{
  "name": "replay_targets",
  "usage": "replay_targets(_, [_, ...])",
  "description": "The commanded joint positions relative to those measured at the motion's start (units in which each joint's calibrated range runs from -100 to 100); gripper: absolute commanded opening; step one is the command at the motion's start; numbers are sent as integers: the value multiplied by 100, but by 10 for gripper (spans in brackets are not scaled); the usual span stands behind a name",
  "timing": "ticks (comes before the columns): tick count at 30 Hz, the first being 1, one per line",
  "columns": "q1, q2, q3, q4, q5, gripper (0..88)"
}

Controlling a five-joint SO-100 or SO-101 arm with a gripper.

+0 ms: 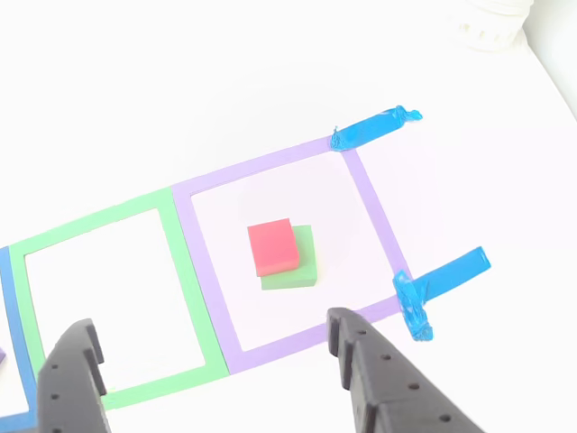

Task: Tower of hanoi

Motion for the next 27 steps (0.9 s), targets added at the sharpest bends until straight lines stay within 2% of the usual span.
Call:
replay_targets(1, [143, -190, 1122, -1758, 0, 333])
replay_targets(7, [287, 343, 2604, -4373, 0, 356])
replay_targets(13, [373, 989, 3513, -6260, 0, 372])
replay_targets(27, [345, 2983, 4049, -9037, 0, 364])
